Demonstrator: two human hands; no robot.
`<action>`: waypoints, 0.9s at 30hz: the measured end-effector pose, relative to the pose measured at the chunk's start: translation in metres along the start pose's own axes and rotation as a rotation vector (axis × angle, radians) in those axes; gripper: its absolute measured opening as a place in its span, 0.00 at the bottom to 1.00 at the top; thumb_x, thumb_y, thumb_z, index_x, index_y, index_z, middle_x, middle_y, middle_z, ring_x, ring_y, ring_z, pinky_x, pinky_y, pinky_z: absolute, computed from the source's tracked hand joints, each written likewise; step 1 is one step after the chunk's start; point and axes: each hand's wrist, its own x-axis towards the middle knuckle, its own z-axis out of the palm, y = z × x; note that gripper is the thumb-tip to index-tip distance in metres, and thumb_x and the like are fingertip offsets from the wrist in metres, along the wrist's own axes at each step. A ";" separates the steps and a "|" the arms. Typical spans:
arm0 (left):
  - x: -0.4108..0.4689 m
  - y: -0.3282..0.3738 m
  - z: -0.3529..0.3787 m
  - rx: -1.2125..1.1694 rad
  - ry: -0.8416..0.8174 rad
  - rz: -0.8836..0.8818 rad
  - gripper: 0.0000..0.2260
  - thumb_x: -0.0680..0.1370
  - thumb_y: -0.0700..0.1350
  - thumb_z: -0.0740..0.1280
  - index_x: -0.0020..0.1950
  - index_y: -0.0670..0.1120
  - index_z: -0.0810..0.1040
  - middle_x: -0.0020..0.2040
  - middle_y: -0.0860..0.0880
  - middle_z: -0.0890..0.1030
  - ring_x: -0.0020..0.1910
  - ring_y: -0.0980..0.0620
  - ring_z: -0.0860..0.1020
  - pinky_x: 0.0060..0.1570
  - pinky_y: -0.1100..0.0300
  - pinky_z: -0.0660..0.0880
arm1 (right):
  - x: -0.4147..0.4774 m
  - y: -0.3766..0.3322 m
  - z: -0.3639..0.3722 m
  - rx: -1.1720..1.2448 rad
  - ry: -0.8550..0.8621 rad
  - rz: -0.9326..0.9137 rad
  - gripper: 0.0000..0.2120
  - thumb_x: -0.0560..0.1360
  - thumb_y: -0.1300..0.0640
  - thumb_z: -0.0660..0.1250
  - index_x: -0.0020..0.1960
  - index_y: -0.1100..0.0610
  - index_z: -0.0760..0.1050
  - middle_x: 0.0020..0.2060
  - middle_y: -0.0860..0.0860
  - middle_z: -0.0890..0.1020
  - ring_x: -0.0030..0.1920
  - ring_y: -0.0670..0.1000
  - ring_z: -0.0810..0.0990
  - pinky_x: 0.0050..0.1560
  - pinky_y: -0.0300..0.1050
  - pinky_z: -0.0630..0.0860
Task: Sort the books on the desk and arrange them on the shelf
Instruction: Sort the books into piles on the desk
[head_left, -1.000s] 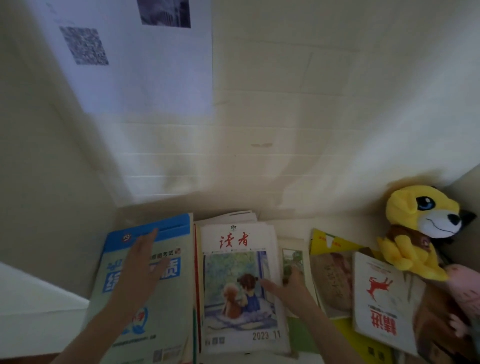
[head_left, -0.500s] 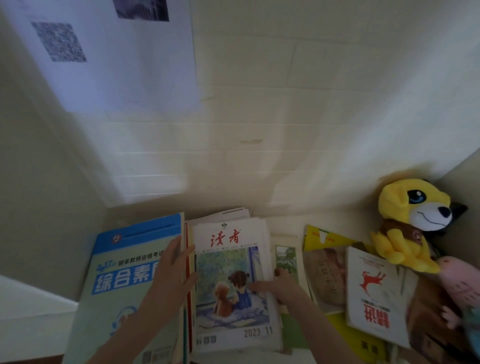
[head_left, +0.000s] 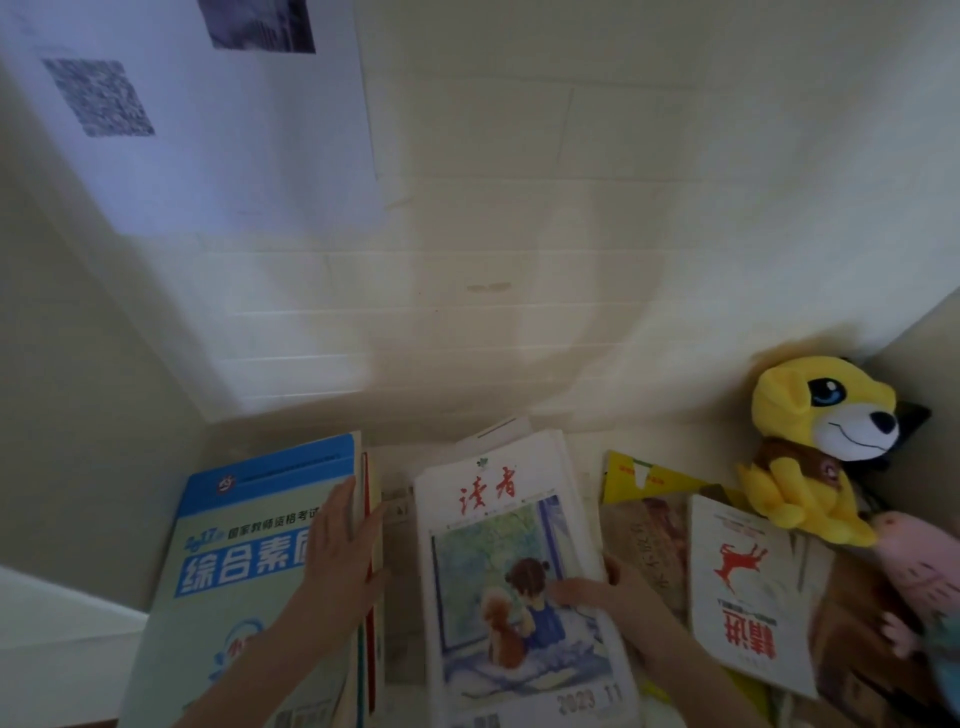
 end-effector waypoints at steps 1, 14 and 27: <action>0.001 -0.003 0.002 0.060 0.032 0.022 0.39 0.56 0.41 0.83 0.65 0.40 0.74 0.73 0.35 0.58 0.70 0.39 0.56 0.71 0.58 0.44 | -0.005 0.003 -0.014 0.022 0.008 0.015 0.32 0.52 0.60 0.85 0.54 0.60 0.78 0.44 0.59 0.85 0.44 0.61 0.85 0.41 0.52 0.82; -0.010 0.100 0.037 -0.575 -0.402 -0.233 0.30 0.79 0.53 0.63 0.76 0.43 0.56 0.72 0.50 0.65 0.67 0.52 0.68 0.65 0.63 0.68 | -0.038 0.066 -0.072 0.294 0.077 0.023 0.20 0.62 0.69 0.76 0.49 0.54 0.76 0.34 0.51 0.86 0.42 0.56 0.83 0.35 0.48 0.77; 0.033 0.126 0.065 -0.873 -0.563 -0.617 0.55 0.42 0.66 0.81 0.64 0.45 0.71 0.65 0.45 0.74 0.59 0.47 0.76 0.58 0.49 0.77 | -0.031 0.070 -0.078 0.128 -0.083 -0.007 0.24 0.73 0.63 0.71 0.66 0.52 0.69 0.54 0.49 0.85 0.54 0.52 0.83 0.49 0.46 0.81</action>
